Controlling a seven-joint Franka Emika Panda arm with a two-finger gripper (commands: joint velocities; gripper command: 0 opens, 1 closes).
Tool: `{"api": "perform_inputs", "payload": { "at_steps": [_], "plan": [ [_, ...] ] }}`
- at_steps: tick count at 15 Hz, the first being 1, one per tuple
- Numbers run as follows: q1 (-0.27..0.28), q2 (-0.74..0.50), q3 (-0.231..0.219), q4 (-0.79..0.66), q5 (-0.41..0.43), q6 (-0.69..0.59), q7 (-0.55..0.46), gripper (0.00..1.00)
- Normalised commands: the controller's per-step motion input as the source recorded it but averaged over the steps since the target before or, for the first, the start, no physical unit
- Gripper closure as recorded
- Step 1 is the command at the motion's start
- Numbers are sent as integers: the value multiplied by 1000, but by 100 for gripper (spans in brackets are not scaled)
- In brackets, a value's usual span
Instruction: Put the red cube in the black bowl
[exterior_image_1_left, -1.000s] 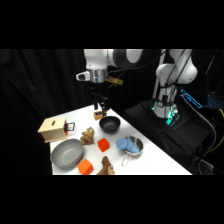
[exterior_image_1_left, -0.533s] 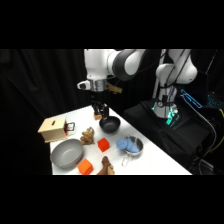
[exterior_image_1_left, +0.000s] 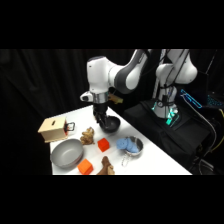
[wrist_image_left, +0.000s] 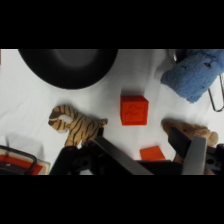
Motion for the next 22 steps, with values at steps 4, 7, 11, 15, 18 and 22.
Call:
{"api": "perform_inputs", "payload": {
  "at_steps": [4, 7, 11, 15, 18, 22],
  "plan": [
    [-20, 181, 62, 102, 43, 146, -16, 0],
    [-9, 192, 58, 132, 20, 168, 6, 0],
    [1, 203, 38, 165, -8, 174, 44, 0],
    [-7, 220, 32, 199, -15, 139, 51, 0],
    [-10, 235, 25, 238, -19, 108, 69, 0],
    [-6, 187, 30, 196, -14, 93, 78, 0]
  ]
}}
